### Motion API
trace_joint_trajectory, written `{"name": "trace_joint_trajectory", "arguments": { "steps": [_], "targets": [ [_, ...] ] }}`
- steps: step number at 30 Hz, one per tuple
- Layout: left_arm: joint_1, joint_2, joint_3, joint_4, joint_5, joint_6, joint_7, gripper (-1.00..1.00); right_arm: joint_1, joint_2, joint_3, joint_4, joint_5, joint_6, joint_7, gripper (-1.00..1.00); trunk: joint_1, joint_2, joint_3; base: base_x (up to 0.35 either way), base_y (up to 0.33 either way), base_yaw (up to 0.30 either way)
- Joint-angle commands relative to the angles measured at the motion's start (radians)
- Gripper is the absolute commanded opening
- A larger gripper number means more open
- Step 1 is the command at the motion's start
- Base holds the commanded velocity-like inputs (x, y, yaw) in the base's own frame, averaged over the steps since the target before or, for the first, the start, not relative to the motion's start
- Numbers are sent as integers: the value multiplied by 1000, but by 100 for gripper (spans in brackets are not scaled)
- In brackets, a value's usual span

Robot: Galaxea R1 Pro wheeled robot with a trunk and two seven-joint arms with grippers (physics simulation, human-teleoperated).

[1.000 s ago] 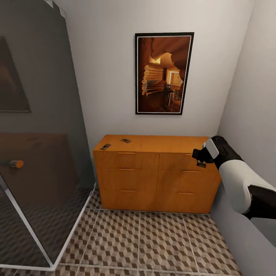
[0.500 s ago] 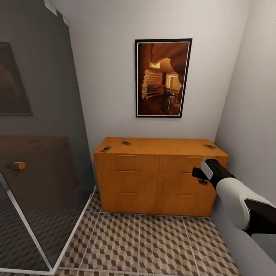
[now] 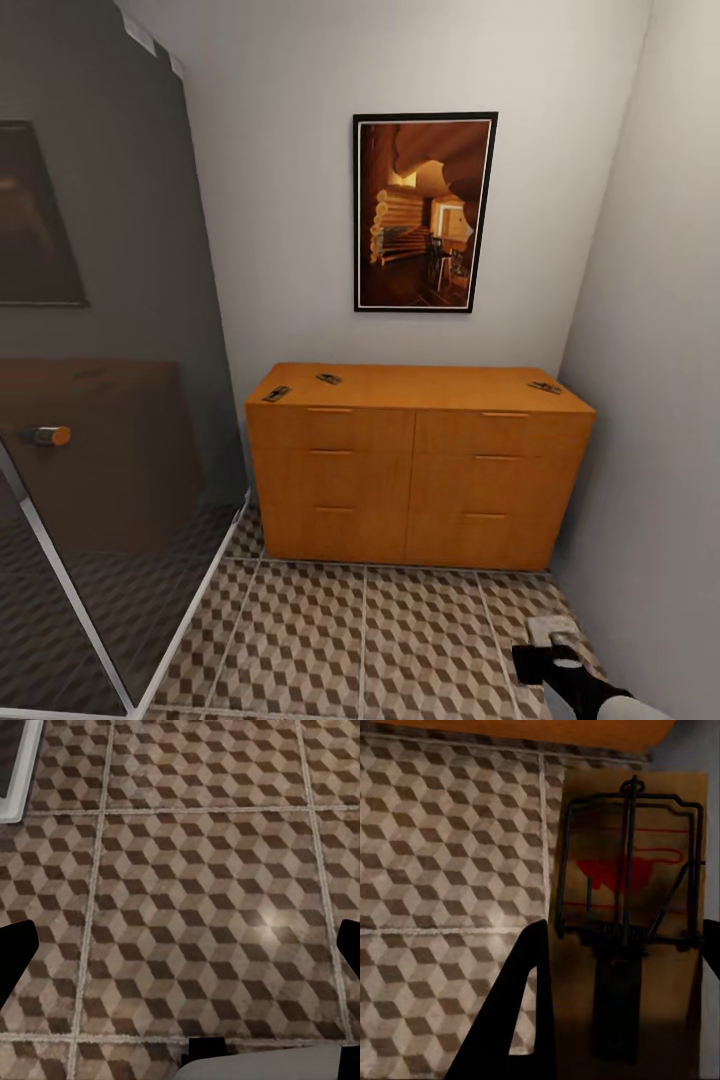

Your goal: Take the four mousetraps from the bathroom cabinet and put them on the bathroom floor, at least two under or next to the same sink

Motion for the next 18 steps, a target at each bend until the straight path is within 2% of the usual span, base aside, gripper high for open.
{"name": "trace_joint_trajectory", "arguments": {
  "steps": [1, 2, 4, 6, 7, 9, 10, 13, 17, 18],
  "targets": [
    [-1, 0, 9, 3, -7, -4, -3, 100, 18, 1, -5, 1, 14, -33, -1, -100, 0, -1, -1, 0, 0, 0],
    [-1, 0, 9, 2, -7, -4, -2, 100, 64, 2, 0, 2, 24, -93, 0, -100, 0, -1, -1, 0, 0, 0],
    [-1, -1, 9, 1, -7, -4, -2, 100, 107, 2, 10, 2, 38, -156, 1, -100, 0, -1, 0, 0, 0, 0],
    [-3, -3, 10, -3, -6, -2, -2, 100, 179, 3, 35, 2, 77, -284, 2, -100, 0, -1, 0, 0, 0, 0],
    [-12, -5, 10, -7, -5, 24, -1, 100, 232, 3, 50, 3, 110, -392, 2, -100, 0, -1, 0, 0, 0, 0],
    [-27, -13, 10, -17, -5, 78, -1, 100, 262, 3, 56, 3, 122, -451, 2, -100, 0, -1, 0, 0, 0, 0],
    [-44, -23, 10, -40, -6, 152, 0, 100, 281, 4, 58, 3, 128, -491, 2, -100, 0, -1, 0, 0, 0, 0],
    [-61, -35, 10, -96, -4, 260, 0, 100, 294, 4, 60, 4, 132, -526, 3, -100, 0, -1, 0, 0, 0, 0],
    [-74, -84, 9, -296, -5, 500, 0, 100, 302, 4, 61, 4, 135, -569, 2, -100, 0, -1, 0, 0, 0, 0],
    [-74, -89, 9, -330, -5, 535, -1, 100, 303, 4, 61, 4, 135, -571, 2, -100, 0, -1, 0, 0, 0, 0]
  ]
}}
